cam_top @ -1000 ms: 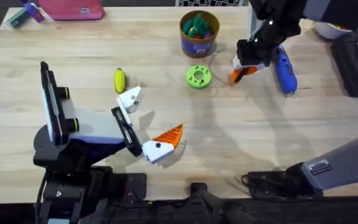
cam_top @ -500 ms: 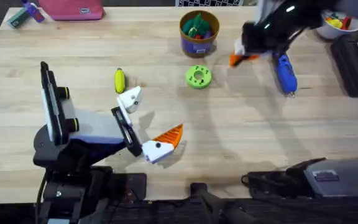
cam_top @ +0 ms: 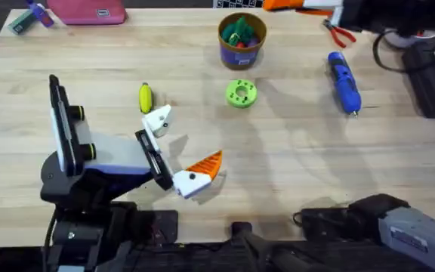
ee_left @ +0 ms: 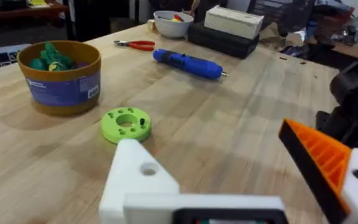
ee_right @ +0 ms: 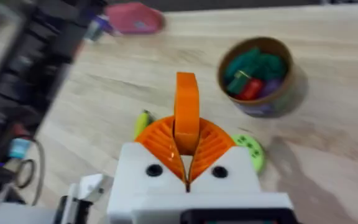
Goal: Pick up the gripper from the table and insert it into the empty holder that is missing its gripper. Then pick up a screw, insert it into the mounting hole, and use the screwdriver to tighten it. Finally, clean up the table by picking up the vegetable and placing it into the bucket.
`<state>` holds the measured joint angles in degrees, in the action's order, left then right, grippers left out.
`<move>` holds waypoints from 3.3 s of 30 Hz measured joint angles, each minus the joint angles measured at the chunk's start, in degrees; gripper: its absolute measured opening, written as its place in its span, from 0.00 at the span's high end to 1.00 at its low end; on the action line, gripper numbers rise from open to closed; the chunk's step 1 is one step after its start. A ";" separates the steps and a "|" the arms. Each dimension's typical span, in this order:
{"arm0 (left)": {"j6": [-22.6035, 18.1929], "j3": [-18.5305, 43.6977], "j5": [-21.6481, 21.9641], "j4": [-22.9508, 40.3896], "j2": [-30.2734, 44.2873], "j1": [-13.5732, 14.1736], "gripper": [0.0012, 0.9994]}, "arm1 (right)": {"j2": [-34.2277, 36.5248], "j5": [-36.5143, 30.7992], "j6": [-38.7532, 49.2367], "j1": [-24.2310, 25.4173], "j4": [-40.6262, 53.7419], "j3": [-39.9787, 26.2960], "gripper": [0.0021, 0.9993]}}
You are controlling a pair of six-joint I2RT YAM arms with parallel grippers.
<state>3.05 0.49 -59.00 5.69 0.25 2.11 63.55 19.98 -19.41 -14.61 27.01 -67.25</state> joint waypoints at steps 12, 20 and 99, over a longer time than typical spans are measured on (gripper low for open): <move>0.00 0.00 -0.17 0.02 0.00 0.00 0.01 | -2.75 29.64 -15.23 6.98 -27.46 21.49 0.99; 0.00 0.00 -0.17 0.02 0.02 0.00 0.01 | 10.87 49.04 -18.63 8.11 -37.22 21.80 0.99; -0.26 -0.02 -0.14 0.00 0.00 0.00 0.01 | 38.47 64.86 -32.91 -13.62 -46.25 15.65 0.99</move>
<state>2.79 0.47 -59.14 5.69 0.25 2.11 102.02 84.84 -52.32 -28.23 -19.25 -51.60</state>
